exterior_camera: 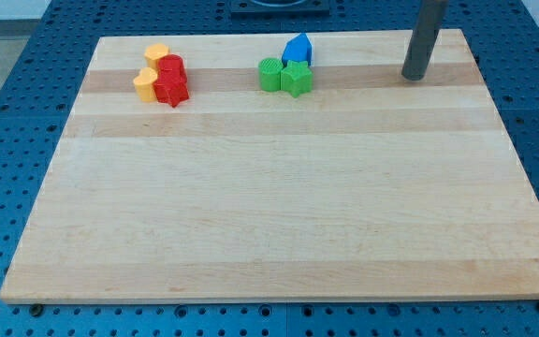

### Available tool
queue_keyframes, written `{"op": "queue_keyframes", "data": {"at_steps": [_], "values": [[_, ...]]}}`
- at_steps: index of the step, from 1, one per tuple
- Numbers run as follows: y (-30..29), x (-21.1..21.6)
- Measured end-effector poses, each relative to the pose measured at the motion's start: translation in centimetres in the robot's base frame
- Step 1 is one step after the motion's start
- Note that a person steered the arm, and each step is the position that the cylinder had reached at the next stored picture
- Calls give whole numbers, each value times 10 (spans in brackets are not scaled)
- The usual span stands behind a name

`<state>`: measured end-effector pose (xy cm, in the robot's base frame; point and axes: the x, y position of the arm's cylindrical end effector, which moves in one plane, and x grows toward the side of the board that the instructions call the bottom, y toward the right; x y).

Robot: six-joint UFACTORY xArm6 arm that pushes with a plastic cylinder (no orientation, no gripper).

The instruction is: Push the green star into the green circle

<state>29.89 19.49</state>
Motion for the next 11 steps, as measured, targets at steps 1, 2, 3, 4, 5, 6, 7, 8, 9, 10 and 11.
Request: {"op": "queue_keyframes", "data": {"at_steps": [1, 2, 3, 4, 5, 6, 7, 8, 9, 10, 11], "values": [[0, 10], [0, 11], [-13, 7], [-42, -5], [-68, -5], [-99, -3], [-121, 10], [-145, 10], [-180, 10], [-208, 6], [-208, 6]]}}
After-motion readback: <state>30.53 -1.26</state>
